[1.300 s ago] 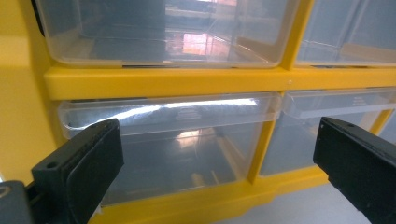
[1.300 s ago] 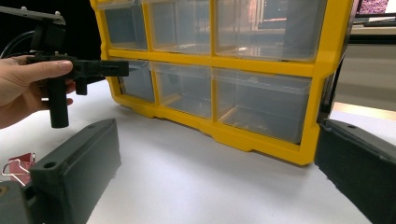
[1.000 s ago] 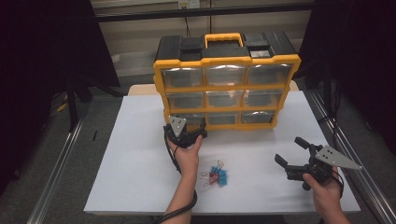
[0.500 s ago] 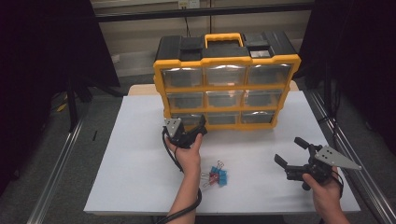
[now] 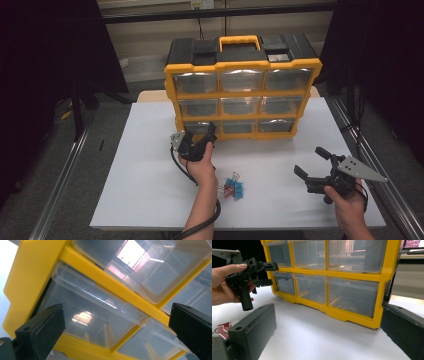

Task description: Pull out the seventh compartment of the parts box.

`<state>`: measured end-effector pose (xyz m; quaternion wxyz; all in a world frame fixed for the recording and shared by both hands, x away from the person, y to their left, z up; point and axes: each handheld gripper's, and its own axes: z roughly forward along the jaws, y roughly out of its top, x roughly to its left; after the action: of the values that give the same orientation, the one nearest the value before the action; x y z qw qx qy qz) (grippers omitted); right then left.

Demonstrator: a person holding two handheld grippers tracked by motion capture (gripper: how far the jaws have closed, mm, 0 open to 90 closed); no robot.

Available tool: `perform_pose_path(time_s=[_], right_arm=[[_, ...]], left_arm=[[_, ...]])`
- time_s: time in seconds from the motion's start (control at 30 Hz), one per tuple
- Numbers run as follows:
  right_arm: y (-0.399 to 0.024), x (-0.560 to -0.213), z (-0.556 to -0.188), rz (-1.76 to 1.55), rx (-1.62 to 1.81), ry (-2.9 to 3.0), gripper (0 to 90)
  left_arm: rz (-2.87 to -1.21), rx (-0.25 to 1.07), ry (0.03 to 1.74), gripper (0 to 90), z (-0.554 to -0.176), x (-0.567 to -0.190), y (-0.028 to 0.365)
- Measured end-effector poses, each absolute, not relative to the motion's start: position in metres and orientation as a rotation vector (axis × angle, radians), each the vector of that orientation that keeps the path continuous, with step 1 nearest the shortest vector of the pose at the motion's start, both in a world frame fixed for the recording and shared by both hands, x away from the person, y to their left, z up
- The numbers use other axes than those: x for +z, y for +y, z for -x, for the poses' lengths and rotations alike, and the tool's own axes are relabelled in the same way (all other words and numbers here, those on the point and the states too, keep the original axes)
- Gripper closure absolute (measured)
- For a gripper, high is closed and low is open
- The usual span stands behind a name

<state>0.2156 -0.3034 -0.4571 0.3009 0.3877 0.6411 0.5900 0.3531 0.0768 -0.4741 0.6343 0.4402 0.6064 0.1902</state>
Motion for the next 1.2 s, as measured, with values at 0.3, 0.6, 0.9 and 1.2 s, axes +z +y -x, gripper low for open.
perform_pose_path(time_s=[0.3, 0.6, 0.9, 1.2], right_arm=[[-0.303, -0.457, -0.215, -1.03, 1.564, 1.7, 0.0], [-0.304, -0.457, -0.216, -1.031, 1.565, 1.694, 0.0], [-0.303, -0.457, -0.216, -1.032, 1.57, 1.695, 0.0], [-0.303, -0.457, -0.216, -1.027, 1.569, 1.694, 0.0]], left_arm=[[-0.892, 0.345, 1.437, 0.7, -0.352, -0.479, 0.078], [-0.711, 0.242, 1.488, 0.9, -0.355, -0.482, 0.072], [-0.639, 0.151, 1.454, 11.9, -0.354, -0.478, 0.067], [-0.588, 0.136, 1.448, 26.6, -0.354, -0.475, 0.063]])
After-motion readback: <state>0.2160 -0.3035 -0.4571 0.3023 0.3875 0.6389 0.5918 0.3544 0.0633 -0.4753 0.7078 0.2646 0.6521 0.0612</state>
